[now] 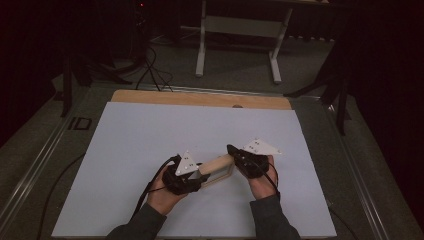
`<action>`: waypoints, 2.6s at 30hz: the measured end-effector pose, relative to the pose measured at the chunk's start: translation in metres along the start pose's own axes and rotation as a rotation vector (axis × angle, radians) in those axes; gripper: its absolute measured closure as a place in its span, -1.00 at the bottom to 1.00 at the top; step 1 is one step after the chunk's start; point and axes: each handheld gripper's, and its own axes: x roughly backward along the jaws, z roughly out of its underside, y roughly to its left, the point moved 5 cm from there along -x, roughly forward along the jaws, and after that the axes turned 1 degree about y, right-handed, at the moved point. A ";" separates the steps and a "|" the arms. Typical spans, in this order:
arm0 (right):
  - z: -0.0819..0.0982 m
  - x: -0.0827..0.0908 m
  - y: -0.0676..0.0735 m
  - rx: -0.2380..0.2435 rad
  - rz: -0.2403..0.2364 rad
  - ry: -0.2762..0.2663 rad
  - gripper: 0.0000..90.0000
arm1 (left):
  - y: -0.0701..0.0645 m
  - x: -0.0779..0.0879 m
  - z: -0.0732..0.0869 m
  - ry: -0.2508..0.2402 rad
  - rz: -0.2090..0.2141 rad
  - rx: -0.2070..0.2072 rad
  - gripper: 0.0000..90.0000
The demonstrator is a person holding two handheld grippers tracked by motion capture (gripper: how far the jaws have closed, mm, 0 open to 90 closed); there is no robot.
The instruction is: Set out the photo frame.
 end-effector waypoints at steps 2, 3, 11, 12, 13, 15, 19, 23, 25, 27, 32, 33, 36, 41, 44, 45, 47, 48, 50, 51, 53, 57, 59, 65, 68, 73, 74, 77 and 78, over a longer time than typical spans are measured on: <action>0.000 0.001 0.000 -0.005 -0.001 0.004 0.99 | 0.003 0.000 0.001 0.000 -0.019 0.009 0.24; 0.000 0.001 -0.001 -0.006 -0.003 0.004 0.99 | 0.004 0.000 0.002 -0.002 -0.029 0.016 0.23; 0.001 0.003 -0.001 0.004 -0.006 0.019 0.99 | 0.011 -0.003 0.006 0.007 -0.068 0.079 0.21; 0.001 0.003 -0.001 0.007 -0.004 0.019 0.99 | 0.012 -0.003 0.006 0.006 -0.063 0.087 0.21; 0.001 0.003 0.000 0.008 -0.003 0.019 0.99 | 0.011 -0.004 0.007 0.004 -0.057 0.096 0.21; 0.001 0.003 0.000 0.008 -0.001 0.021 0.97 | 0.012 -0.004 0.007 0.005 -0.055 0.095 0.21; 0.000 0.006 -0.002 0.005 -0.005 0.014 0.66 | 0.012 -0.004 0.007 0.002 -0.054 0.100 0.22; -0.004 0.012 -0.006 -0.003 -0.055 0.002 0.39 | 0.012 -0.004 0.007 0.002 -0.051 0.102 0.22; -0.005 0.015 -0.007 0.008 -0.092 0.011 0.28 | 0.012 -0.004 0.007 0.001 -0.048 0.105 0.22; -0.005 0.017 -0.007 0.016 -0.115 0.022 0.20 | 0.013 -0.004 0.007 0.001 -0.046 0.107 0.21; -0.002 0.019 -0.007 0.023 -0.151 0.038 0.07 | 0.013 -0.004 0.007 0.001 -0.043 0.108 0.22; -0.001 0.019 -0.007 0.022 -0.161 0.039 0.04 | 0.013 -0.004 0.007 0.001 -0.043 0.107 0.22; 0.000 0.019 -0.004 0.023 -0.203 0.042 -0.07 | 0.012 -0.004 0.007 0.000 -0.041 0.106 0.25; 0.005 0.015 -0.002 0.039 -0.226 0.068 -0.21 | 0.012 -0.004 0.007 0.002 -0.038 0.101 0.28; 0.010 0.011 -0.001 0.070 -0.227 0.101 -0.25 | 0.013 -0.004 0.007 0.001 -0.036 0.101 0.28; 0.011 0.010 -0.001 0.075 -0.228 0.106 -0.26 | 0.013 -0.004 0.007 0.002 -0.035 0.100 0.28; 0.012 0.008 0.000 0.080 -0.232 0.112 -0.28 | 0.013 -0.004 0.007 0.002 -0.037 0.099 0.28; 0.013 0.007 0.000 0.084 -0.235 0.116 -0.30 | 0.013 -0.004 0.007 0.002 -0.037 0.100 0.28; 0.015 0.004 0.001 0.090 -0.247 0.122 -0.34 | 0.013 -0.004 0.007 0.001 -0.037 0.098 0.29; 0.015 0.003 0.001 0.090 -0.253 0.126 -0.36 | 0.013 -0.004 0.007 0.000 -0.037 0.096 0.29; 0.017 0.001 0.001 0.086 -0.265 0.126 -0.40 | 0.013 -0.004 0.007 0.000 -0.036 0.087 0.29; 0.019 -0.002 0.002 0.101 -0.273 0.130 -0.45 | 0.014 -0.004 0.007 -0.002 -0.036 0.089 0.30; 0.021 -0.005 0.003 0.108 -0.273 0.132 -0.48 | 0.014 -0.004 0.007 -0.002 -0.032 0.088 0.30; 0.027 -0.012 0.005 0.119 -0.264 0.161 -0.47 | 0.015 -0.004 0.008 -0.002 -0.027 0.082 0.30; 0.028 -0.013 0.006 0.123 -0.261 0.164 -0.43 | 0.015 -0.004 0.008 -0.003 -0.025 0.084 0.30; 0.027 -0.011 0.004 0.122 -0.257 0.150 -0.27 | 0.018 -0.003 0.008 -0.001 -0.028 0.084 0.30; 0.027 -0.010 0.004 0.121 -0.260 0.148 -0.24 | 0.018 -0.002 0.008 -0.001 -0.030 0.085 0.30; 0.027 -0.010 0.004 0.126 -0.261 0.149 -0.21 | 0.019 -0.002 0.008 0.001 -0.031 0.085 0.29; 0.027 -0.009 0.004 0.135 -0.261 0.149 -0.18 | 0.020 -0.001 0.008 0.005 -0.034 0.085 0.29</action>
